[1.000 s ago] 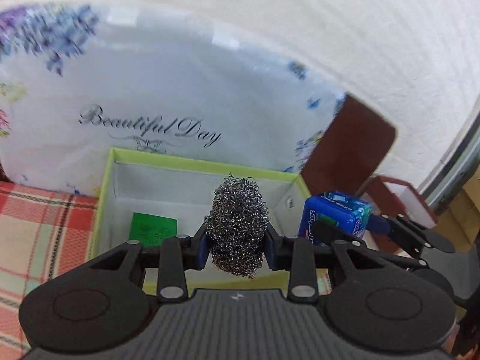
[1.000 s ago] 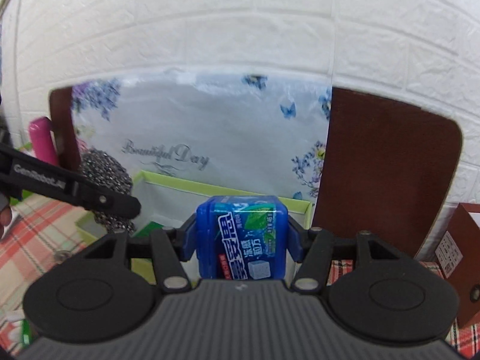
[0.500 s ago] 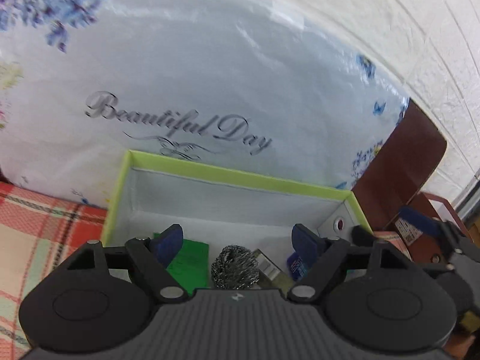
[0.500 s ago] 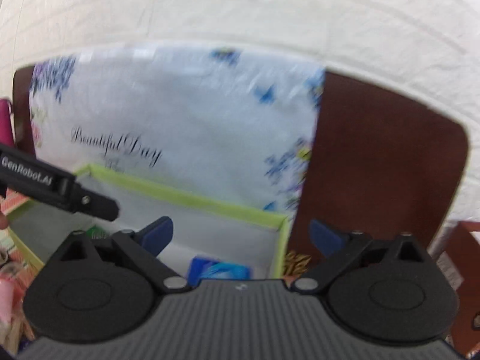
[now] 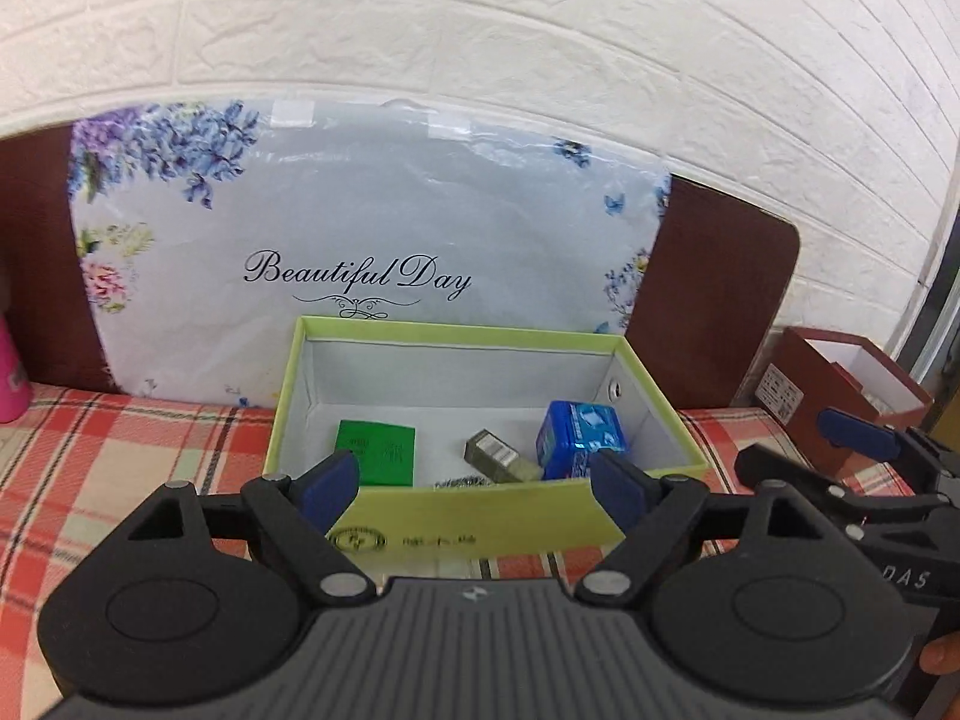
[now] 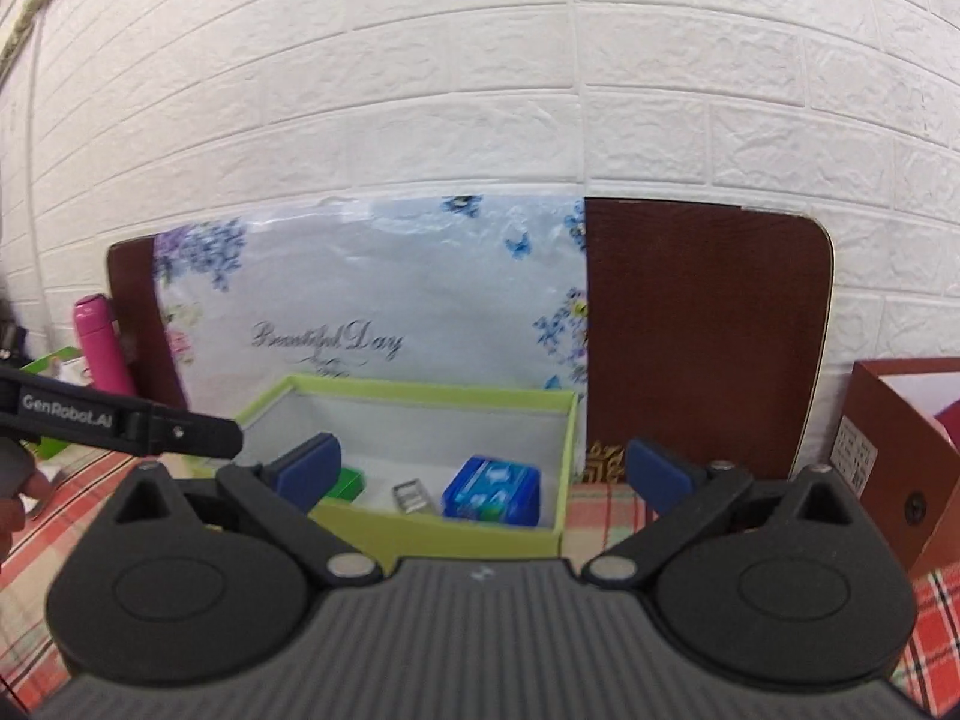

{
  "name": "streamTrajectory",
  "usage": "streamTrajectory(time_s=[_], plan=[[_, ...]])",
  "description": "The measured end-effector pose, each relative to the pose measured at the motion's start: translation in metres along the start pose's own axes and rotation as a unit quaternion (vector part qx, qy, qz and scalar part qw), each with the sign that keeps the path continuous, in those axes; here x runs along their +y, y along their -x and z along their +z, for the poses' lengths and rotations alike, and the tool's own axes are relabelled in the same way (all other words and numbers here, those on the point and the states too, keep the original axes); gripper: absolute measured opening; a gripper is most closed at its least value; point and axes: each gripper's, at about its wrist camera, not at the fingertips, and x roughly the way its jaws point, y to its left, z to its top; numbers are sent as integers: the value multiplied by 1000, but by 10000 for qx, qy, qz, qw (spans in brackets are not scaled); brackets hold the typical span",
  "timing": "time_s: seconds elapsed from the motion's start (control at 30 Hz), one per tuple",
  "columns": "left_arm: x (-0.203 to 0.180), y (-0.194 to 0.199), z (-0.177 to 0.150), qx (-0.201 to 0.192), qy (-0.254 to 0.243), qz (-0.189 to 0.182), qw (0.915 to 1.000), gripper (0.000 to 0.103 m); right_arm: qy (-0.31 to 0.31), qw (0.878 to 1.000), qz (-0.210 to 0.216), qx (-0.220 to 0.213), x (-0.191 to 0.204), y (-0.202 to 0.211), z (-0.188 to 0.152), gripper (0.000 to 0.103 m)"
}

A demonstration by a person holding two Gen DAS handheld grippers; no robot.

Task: Organize objects
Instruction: 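Lower the tin and steel wool into the lime-green box and release, then move both tools back over the table items, then grasp the tan box with the right tool while the left grasps the white glove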

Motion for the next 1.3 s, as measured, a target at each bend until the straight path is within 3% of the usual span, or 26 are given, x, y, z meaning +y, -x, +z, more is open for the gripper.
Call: streamTrajectory(time_s=[0.2,0.7,1.07,1.3], plan=[[-21,36,-36,-42,-118,159,9998,87,247,9992,-268,178,20,40,-25,103],[-28,61,-112,590,43,414,9974,87,-92,9949,-474,883,24,97,-101,103],[-7,81,-160,952,229,310,9947,87,-132,9895,-171,1431,41,111,-145,103],[-10,65,-174,1087,267,144,9936,87,-320,9874,36,1550,46,115,-157,103]])
